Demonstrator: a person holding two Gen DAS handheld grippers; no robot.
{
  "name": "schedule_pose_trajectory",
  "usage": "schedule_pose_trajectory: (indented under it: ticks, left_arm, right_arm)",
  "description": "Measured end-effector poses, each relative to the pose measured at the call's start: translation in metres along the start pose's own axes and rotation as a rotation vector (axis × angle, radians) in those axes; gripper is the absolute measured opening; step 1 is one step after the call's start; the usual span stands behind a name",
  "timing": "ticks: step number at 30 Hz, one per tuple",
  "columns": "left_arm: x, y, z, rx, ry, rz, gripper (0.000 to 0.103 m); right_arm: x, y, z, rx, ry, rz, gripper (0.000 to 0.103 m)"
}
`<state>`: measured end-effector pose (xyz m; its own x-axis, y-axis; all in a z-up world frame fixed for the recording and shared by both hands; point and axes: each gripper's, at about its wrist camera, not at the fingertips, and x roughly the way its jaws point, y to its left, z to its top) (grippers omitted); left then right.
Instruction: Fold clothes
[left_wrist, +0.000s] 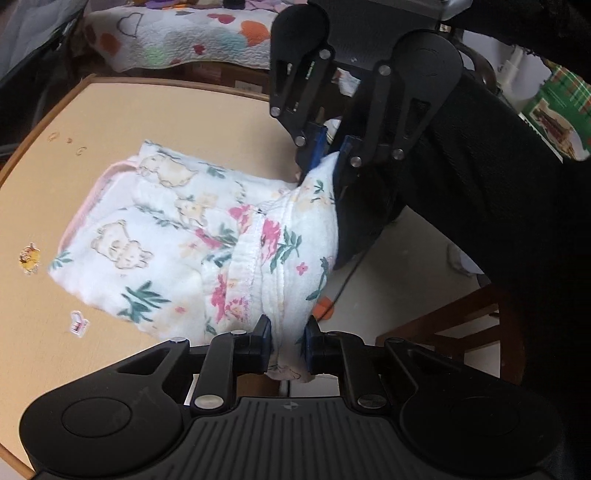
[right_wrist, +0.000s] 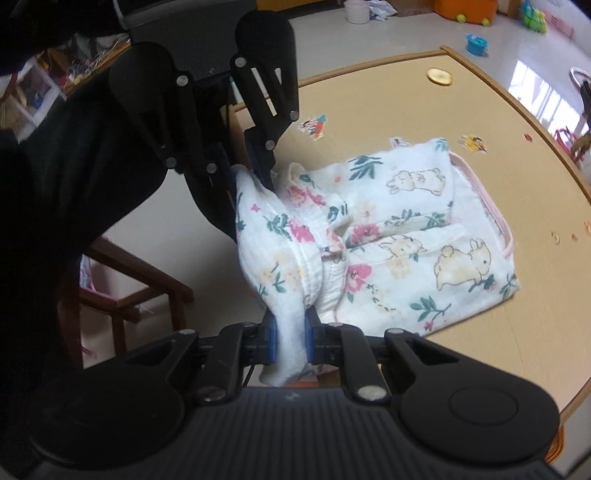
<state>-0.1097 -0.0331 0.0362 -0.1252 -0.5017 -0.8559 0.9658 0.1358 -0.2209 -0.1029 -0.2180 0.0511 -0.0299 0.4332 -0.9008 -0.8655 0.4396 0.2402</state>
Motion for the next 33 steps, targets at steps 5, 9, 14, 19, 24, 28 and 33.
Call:
schedule_pose_trajectory:
  ticks: [5, 9, 14, 19, 24, 28, 33]
  left_arm:
    - [-0.010, 0.030, 0.010, -0.083, -0.017, -0.046, 0.017]
    - [-0.010, 0.051, 0.017, -0.160, -0.019, -0.081, 0.018]
    - [-0.009, 0.071, 0.020, -0.224, -0.030, -0.105, 0.018]
    - [-0.008, 0.069, 0.020, -0.227, -0.038, -0.129, 0.018]
    - [-0.006, 0.068, 0.007, -0.319, -0.034, -0.201, 0.018]
    - [-0.007, 0.072, 0.001, -0.377, -0.056, -0.210, 0.018]
    - [-0.011, 0.074, 0.002, -0.407, -0.072, -0.235, 0.018]
  right_arm:
    - [-0.002, -0.028, 0.007, 0.106, 0.023, 0.065, 0.015]
    - [0.002, -0.050, 0.010, 0.163, 0.049, 0.115, 0.015]
    - [0.003, -0.072, 0.013, 0.203, 0.063, 0.130, 0.017]
    - [-0.002, -0.073, 0.013, 0.150, 0.030, 0.085, 0.021]
    - [-0.005, -0.044, 0.011, 0.014, 0.027, -0.011, 0.044]
    - [-0.011, -0.023, 0.015, -0.084, 0.022, -0.075, 0.044]
    - [-0.033, 0.006, 0.028, -0.248, -0.007, -0.183, 0.047]
